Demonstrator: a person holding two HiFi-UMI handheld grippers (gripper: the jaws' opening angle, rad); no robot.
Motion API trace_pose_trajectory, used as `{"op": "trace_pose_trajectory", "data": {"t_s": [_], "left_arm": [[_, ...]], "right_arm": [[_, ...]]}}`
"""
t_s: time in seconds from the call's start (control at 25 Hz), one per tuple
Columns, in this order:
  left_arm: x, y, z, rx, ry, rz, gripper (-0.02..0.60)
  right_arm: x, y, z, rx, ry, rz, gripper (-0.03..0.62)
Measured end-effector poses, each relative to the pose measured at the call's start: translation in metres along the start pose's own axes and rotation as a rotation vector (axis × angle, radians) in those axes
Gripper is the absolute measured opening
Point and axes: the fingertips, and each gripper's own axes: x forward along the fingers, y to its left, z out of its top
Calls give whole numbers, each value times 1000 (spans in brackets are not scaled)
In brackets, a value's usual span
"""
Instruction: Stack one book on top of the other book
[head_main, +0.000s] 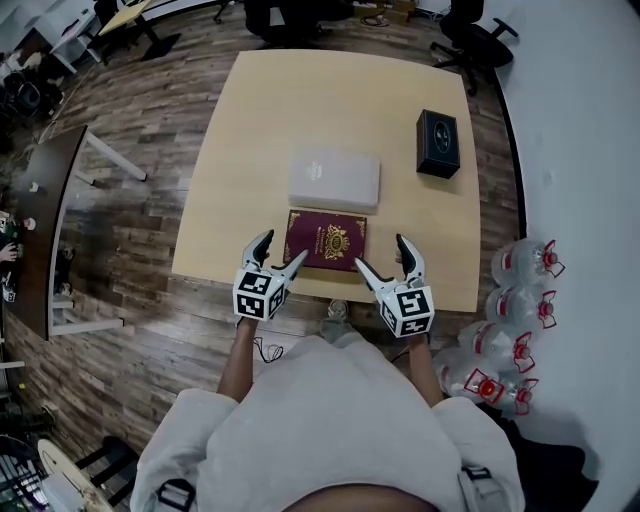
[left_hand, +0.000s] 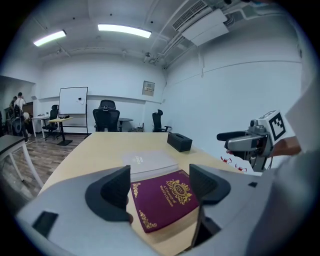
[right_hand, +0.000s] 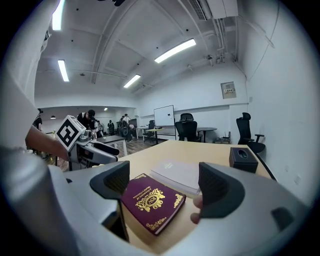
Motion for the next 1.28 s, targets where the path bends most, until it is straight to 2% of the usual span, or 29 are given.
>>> {"op": "trace_pose_trajectory", "data": {"t_s": [0.28, 0.64, 1.28], "left_arm": [[23, 7, 8, 1, 19, 23, 368], [32, 16, 3, -10, 40, 21, 368], [32, 33, -7, 6, 75, -118, 368]], "right_arm": [[25, -17, 1, 11, 8, 41, 422], [39, -14, -8, 34, 36, 57, 422], [48, 9, -19, 74, 85, -51, 422]]}}
